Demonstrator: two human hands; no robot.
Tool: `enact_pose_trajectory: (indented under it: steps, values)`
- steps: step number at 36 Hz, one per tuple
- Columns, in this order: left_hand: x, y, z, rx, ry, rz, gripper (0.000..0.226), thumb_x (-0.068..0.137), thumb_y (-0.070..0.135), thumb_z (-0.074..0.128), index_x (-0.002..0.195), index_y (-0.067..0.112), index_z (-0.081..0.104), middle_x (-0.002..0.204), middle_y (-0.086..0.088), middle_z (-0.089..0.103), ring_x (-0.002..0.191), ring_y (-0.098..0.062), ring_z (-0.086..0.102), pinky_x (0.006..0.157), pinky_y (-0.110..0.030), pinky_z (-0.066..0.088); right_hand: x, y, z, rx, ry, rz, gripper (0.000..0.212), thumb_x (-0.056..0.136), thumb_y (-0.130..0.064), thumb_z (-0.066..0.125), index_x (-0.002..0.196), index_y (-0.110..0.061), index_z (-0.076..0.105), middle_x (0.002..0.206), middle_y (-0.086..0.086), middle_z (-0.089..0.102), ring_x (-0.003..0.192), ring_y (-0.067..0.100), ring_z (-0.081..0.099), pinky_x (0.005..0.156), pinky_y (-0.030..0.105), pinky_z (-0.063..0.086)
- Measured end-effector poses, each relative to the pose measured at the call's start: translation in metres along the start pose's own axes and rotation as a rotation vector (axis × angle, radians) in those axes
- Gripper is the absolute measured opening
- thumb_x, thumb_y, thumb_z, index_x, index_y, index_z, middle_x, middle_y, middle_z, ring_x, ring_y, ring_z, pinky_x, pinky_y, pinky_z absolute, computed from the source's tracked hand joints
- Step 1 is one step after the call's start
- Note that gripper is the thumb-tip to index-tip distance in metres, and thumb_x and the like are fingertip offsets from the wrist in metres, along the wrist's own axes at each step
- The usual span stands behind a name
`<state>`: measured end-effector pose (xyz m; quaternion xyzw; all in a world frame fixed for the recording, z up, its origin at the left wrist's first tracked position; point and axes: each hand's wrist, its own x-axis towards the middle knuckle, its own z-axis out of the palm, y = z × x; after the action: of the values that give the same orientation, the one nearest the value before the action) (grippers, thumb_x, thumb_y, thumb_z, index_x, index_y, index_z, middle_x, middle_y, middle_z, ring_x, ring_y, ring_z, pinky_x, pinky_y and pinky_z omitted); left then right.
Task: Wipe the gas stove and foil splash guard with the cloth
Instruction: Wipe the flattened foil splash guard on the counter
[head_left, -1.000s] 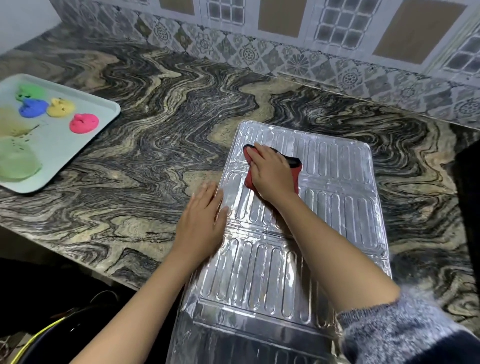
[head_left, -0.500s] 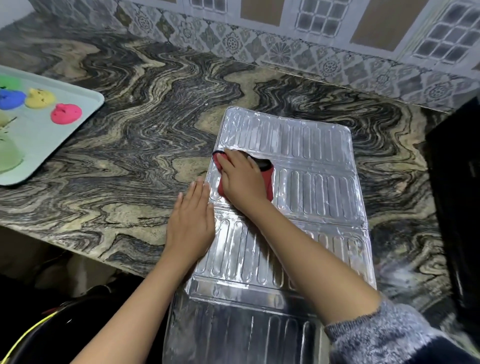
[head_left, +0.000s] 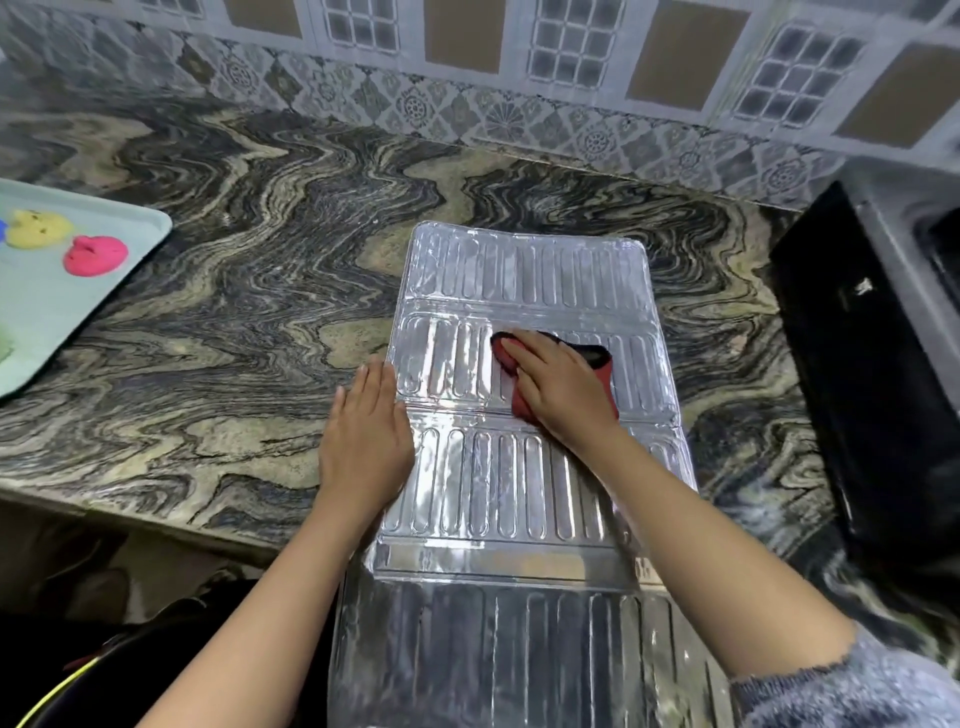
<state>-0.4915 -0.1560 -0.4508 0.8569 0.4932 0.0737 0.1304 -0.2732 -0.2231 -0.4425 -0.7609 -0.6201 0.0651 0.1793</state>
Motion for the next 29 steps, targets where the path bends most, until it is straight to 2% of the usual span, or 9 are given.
enact_pose_trajectory:
  steps: [2, 9, 14, 20, 23, 29]
  values:
    - [0.0, 0.0, 0.0, -0.003, 0.002, -0.001, 0.052, 0.099, 0.028, 0.016, 0.148, 0.013, 0.006, 0.157, -0.001, 0.0, 0.144, -0.011, -0.003, 0.119, -0.034, 0.0, -0.007, 0.01, -0.006, -0.006, 0.008, 0.037, 0.051, 0.09, -0.031, 0.028, 0.134, -0.017, 0.049, 0.141, 0.002, 0.046, 0.131, 0.02, 0.041, 0.108, 0.04, 0.029]
    - [0.002, 0.0, -0.001, 0.019, 0.011, 0.017, 0.053, 0.098, 0.027, 0.016, 0.148, 0.011, 0.009, 0.157, -0.002, 0.002, 0.145, -0.012, -0.001, 0.116, -0.032, -0.003, -0.028, 0.042, -0.024, -0.069, 0.037, 0.12, 0.057, 0.089, -0.038, 0.018, 0.136, -0.02, 0.046, 0.142, 0.001, 0.046, 0.132, 0.02, 0.04, 0.107, 0.036, 0.029]
    - [0.011, 0.0, -0.004, 0.054, 0.001, 0.058, 0.053, 0.098, 0.026, 0.016, 0.148, 0.009, 0.008, 0.157, -0.005, 0.003, 0.145, -0.014, -0.001, 0.117, -0.033, -0.001, -0.038, 0.066, -0.034, -0.073, 0.076, 0.216, 0.042, 0.098, -0.032, 0.035, 0.138, -0.023, 0.042, 0.145, -0.002, 0.041, 0.135, 0.018, 0.035, 0.108, 0.033, 0.026]
    - [0.028, 0.003, -0.004, 0.11, -0.004, 0.077, 0.053, 0.098, 0.027, 0.016, 0.148, 0.009, 0.009, 0.157, -0.004, 0.007, 0.145, -0.014, 0.001, 0.117, -0.033, 0.001, -0.036, 0.079, -0.044, 0.029, 0.049, 0.327, 0.046, 0.093, -0.037, 0.048, 0.138, -0.025, 0.041, 0.145, -0.001, 0.04, 0.132, 0.021, 0.038, 0.108, 0.042, 0.031]
    - [0.032, 0.002, -0.004, 0.127, -0.012, 0.083, 0.053, 0.098, 0.028, 0.016, 0.147, 0.01, 0.009, 0.157, -0.004, 0.007, 0.145, -0.014, 0.002, 0.117, -0.032, 0.0, -0.034, 0.079, -0.046, 0.045, 0.044, 0.382, 0.047, 0.092, -0.035, 0.051, 0.137, -0.025, 0.042, 0.147, 0.0, 0.038, 0.134, 0.022, 0.036, 0.109, 0.041, 0.03]
    - [0.037, 0.002, -0.007, 0.12, -0.014, 0.101, 0.053, 0.098, 0.027, 0.017, 0.147, 0.01, 0.011, 0.157, -0.004, 0.007, 0.145, -0.015, 0.003, 0.117, -0.032, 0.0, -0.027, 0.084, -0.056, 0.073, 0.154, 0.482, 0.04, 0.088, -0.021, 0.058, 0.127, -0.015, 0.055, 0.129, 0.008, 0.055, 0.121, 0.028, 0.046, 0.099, 0.037, 0.037]
